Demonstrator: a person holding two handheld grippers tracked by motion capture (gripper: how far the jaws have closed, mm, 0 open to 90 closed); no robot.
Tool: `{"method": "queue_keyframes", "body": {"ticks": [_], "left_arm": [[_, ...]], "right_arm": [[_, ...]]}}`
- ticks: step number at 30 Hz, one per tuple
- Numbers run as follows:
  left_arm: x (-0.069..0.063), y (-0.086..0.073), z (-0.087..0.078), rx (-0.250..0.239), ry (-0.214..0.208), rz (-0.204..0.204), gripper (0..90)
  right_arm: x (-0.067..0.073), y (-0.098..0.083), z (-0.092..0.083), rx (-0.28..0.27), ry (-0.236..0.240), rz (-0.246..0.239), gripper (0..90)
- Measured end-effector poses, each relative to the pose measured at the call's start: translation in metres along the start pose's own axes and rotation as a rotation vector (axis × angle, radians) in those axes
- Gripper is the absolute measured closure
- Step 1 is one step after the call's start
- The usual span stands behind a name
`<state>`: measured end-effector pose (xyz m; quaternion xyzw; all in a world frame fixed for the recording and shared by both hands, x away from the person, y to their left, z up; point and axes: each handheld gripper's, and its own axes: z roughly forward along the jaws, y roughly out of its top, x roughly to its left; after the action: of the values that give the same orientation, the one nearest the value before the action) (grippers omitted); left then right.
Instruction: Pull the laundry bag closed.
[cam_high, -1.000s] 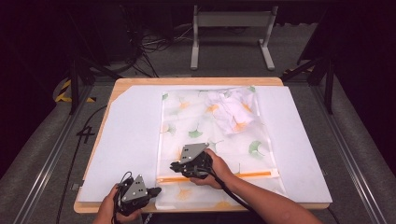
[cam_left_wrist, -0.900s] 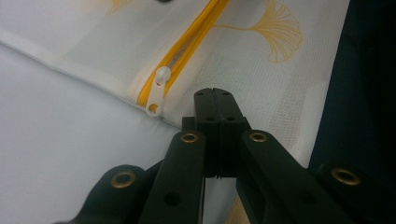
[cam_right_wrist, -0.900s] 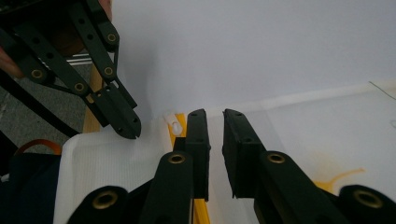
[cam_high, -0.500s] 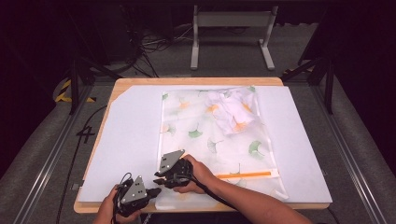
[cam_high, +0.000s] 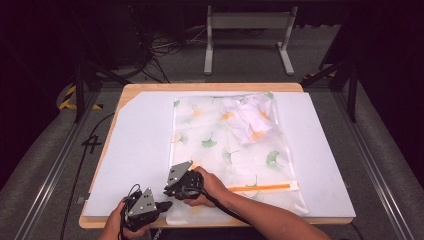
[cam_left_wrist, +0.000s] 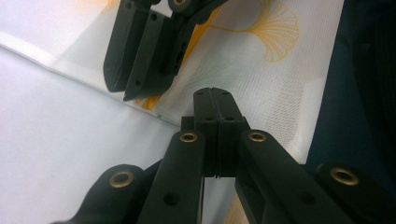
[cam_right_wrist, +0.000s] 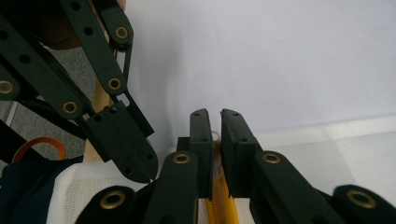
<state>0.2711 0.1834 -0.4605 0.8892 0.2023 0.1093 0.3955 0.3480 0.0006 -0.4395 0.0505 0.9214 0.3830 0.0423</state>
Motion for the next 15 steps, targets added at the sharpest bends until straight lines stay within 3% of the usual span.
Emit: {"method": "queue_keyframes", "body": {"ticks": [6,15], "left_arm": [[0.0,0.0,0.0,0.001,-0.001,0.001,90.0],[0.0,0.0,0.0,0.003,-0.002,-0.001,90.0]], "right_arm": [[-0.004,-0.007,-0.009,-0.024,0.006,0.037,88.1],[-0.003,-0.015,-0.016,-0.01,-0.015,0.049,87.9]]}}
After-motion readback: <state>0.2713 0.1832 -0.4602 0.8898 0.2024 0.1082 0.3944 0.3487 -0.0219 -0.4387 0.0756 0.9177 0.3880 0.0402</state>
